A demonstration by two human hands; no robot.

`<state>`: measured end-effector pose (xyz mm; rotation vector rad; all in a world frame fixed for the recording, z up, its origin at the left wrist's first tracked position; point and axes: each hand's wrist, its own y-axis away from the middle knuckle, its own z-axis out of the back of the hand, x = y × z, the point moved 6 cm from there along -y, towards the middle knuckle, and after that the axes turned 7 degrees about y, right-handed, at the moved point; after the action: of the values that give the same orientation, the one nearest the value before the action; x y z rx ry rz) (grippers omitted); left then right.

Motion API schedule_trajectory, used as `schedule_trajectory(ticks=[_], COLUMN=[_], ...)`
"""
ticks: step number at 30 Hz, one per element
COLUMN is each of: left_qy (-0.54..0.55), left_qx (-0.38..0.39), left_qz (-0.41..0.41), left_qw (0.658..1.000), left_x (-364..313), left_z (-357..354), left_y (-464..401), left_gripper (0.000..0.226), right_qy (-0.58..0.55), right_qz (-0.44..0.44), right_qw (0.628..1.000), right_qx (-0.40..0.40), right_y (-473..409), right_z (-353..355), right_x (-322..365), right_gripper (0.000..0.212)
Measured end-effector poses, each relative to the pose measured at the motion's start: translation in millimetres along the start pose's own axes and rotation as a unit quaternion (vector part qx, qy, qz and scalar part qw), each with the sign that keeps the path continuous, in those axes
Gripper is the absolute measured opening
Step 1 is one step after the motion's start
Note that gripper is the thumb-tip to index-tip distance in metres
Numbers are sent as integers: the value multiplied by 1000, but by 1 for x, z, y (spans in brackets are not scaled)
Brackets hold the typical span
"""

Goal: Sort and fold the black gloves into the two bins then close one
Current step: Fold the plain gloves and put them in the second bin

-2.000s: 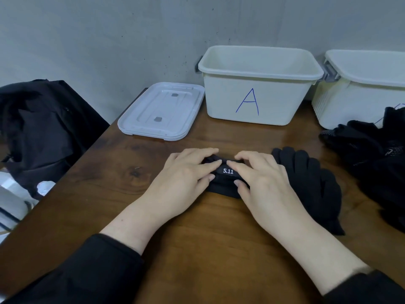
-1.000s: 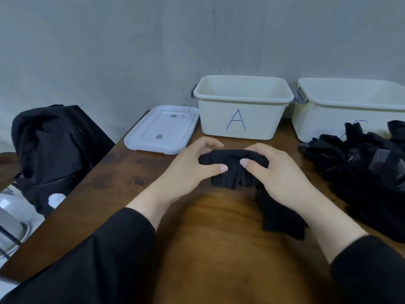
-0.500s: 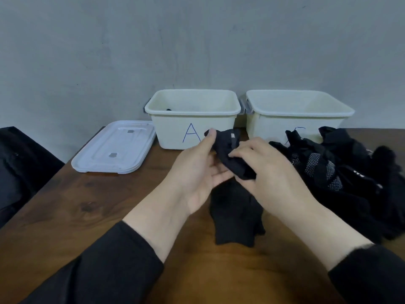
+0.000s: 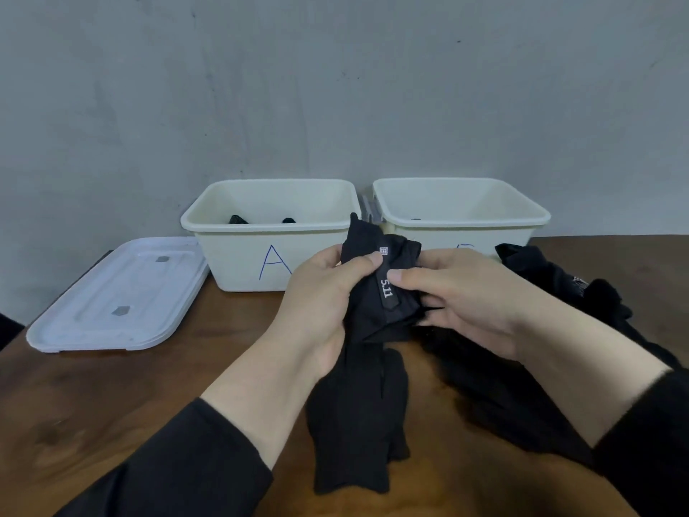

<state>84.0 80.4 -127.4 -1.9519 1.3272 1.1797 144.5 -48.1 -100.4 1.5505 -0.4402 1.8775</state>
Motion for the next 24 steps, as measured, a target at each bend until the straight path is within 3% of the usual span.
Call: schedule_trajectory(ticks=[3, 6, 9, 13, 16, 19, 21, 24], left_qy=[-45, -179, -385, -601, -710, -780, -799, -799], left_qx=[11, -22, -22, 34, 82, 97, 107, 117], left_qz=[-41, -152, -248, -330, -271, -186, -134, -83], left_qw=[998, 972, 889, 727, 644, 589, 576, 584], left_x=[-8, -29, -47, -47, -38, -26, -18, -13], left_z=[-12, -9, -7, -22, -40, -52, -52, -46], left_y=[-12, -36, -64, -109, -141, -165, -178, -187], left_gripper=[17, 16, 11, 36, 56, 54, 65, 83], right_qy=[28, 54, 94, 148, 176, 183, 194, 212], right_qz=[3, 20, 27, -21, -59, -99, -134, -187], right_qw=[999, 996, 984, 970, 964, 961, 958, 950], right_qx=[-20, -72, -147, -191, -190, -182, -166, -137], right_y=[-10, -20, -35, -71, -103, -143, -171, -208], right_z=[21, 62, 122, 189, 208, 209, 203, 186], right_x=[6, 21, 44, 57, 52, 38, 23, -1], right_gripper=[23, 20, 15, 11, 14, 11, 15, 21])
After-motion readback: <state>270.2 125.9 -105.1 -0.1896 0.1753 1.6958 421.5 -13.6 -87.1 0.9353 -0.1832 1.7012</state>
